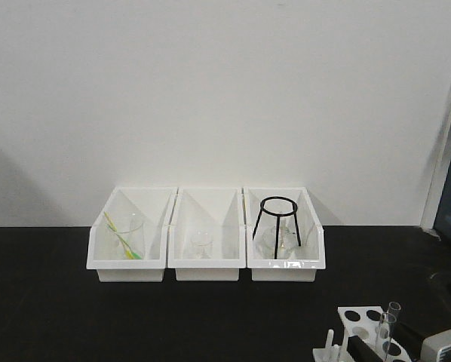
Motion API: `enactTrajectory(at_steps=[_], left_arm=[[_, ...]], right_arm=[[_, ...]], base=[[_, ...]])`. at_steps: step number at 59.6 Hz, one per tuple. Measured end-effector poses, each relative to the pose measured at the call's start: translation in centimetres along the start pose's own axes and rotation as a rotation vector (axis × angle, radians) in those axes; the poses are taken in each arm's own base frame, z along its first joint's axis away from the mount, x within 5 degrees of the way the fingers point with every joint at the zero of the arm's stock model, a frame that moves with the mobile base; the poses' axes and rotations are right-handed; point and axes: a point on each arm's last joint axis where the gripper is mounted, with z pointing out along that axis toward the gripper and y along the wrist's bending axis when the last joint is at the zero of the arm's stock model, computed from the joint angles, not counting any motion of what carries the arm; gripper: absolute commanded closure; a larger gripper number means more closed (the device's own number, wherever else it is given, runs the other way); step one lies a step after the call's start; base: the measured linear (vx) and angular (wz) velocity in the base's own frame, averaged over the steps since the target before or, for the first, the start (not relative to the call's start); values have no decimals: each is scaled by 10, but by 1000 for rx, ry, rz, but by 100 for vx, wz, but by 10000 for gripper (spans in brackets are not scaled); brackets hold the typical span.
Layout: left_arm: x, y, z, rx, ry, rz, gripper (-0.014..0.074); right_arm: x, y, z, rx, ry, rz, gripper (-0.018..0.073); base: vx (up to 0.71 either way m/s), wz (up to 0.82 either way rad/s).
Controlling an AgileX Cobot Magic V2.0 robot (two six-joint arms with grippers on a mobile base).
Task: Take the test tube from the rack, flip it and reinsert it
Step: 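Close the right gripper around the glass test tube, then lift the glass tube up out of the rack with the right gripper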
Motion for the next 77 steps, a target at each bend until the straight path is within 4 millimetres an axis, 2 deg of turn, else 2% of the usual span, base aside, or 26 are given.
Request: enactTrajectory(at_steps=[22,40,50,59,77], left_arm=[[0,0,0,0,0,0,603],[0,0,0,0,0,0,603],[0,0,0,0,0,0,603],[0,0,0,0,0,0,603],[0,0,0,0,0,0,603]], right_arm=[[6,-6,21,3,18,-8,134],[7,-6,22,2,23,-6,393],[6,-6,22,1,8,-6,491],[2,-6,21,-1,-17,-9,503],[-28,-2,7,7,-105,-17,494]], base=[[0,0],[0,0],[0,0],[0,0],[0,0]])
